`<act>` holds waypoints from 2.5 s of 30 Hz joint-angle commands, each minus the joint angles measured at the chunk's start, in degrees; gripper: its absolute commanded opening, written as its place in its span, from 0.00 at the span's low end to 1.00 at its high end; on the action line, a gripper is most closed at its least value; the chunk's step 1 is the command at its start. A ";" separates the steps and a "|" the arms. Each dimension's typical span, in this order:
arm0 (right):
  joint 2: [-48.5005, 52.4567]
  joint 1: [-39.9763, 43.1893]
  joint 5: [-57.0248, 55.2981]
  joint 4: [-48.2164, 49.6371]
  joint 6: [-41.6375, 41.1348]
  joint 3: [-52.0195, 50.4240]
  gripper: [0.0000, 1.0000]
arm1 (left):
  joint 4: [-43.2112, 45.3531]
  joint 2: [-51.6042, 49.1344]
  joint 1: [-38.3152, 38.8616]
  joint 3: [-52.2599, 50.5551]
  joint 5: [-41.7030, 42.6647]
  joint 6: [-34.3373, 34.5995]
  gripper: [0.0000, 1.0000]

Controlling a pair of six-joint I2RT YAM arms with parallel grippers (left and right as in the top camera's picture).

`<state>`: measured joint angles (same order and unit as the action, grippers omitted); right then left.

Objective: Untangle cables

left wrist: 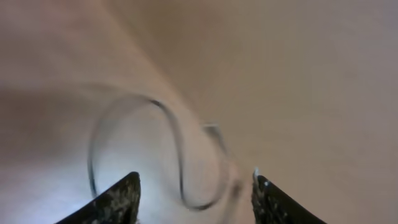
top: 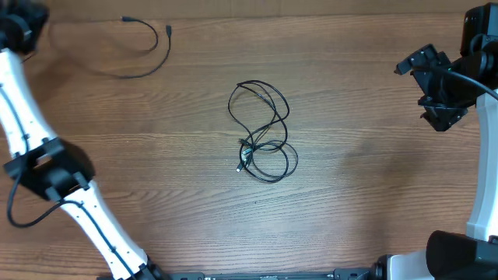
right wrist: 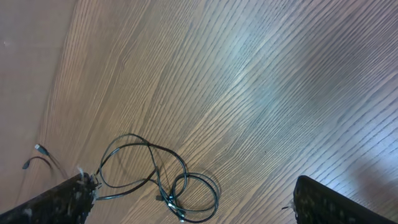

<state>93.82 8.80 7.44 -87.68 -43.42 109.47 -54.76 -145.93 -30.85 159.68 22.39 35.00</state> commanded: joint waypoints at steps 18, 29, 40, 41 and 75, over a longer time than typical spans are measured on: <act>-0.24 -0.09 -0.55 0.13 0.42 0.39 1.00 | -15.30 -5.66 2.25 -0.28 -10.49 -18.69 0.88; -0.24 -0.09 -0.55 0.15 0.42 0.39 1.00 | -13.79 -12.74 7.74 -0.31 -26.45 -18.29 0.89; -0.24 -0.09 -0.55 0.15 0.42 0.39 1.00 | -9.79 -17.53 6.64 -0.31 -27.15 -18.34 0.79; -0.24 -0.09 -0.55 0.13 0.42 0.39 1.00 | -9.01 -17.75 6.51 -0.31 -26.56 -18.34 0.76; -0.24 -0.09 -0.55 0.15 0.42 0.39 1.00 | 2.82 -14.97 4.63 19.26 -25.92 -16.55 0.04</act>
<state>93.82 8.80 7.44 -87.70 -43.44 109.47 -52.01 -162.01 -25.04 176.96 -3.64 17.47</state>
